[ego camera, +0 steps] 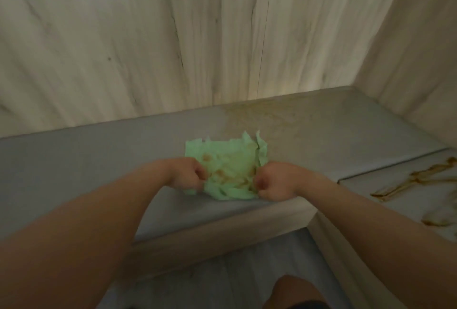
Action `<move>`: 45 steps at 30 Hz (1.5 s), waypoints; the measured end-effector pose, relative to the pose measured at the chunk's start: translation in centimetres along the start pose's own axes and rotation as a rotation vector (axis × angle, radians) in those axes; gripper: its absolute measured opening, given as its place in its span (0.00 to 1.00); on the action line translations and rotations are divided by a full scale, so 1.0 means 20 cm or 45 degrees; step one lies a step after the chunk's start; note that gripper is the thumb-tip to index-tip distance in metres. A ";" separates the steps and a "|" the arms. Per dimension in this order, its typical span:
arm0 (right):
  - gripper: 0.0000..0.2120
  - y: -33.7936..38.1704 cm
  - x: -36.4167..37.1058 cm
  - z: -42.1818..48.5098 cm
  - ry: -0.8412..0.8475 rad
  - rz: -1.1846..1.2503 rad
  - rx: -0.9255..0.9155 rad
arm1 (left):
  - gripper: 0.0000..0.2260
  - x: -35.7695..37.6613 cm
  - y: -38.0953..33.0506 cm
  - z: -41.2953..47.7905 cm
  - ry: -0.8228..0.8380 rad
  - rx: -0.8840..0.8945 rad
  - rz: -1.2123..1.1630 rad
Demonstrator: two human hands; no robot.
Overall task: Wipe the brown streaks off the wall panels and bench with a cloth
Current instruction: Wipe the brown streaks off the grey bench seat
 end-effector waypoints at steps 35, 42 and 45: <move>0.50 -0.54 0.32 1.08 -0.169 -0.137 0.707 | 0.49 -0.12 0.75 0.71 -0.007 -0.388 0.495; 0.37 -0.66 0.18 1.28 -0.365 -0.291 0.751 | 0.78 0.00 0.82 0.73 0.130 -0.313 0.422; 0.34 -0.49 0.14 1.24 -0.510 -0.276 0.695 | 0.77 0.00 0.83 0.77 0.111 -0.328 0.440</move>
Point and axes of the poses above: each hand's wrist, its own z-axis towards the middle knuckle, its own x-axis out of the palm, y = z × x, the point moved 10 cm from there along z, towards the middle knuckle, and after that the axes turned 15 degrees about -y, right-handed, at the moved point
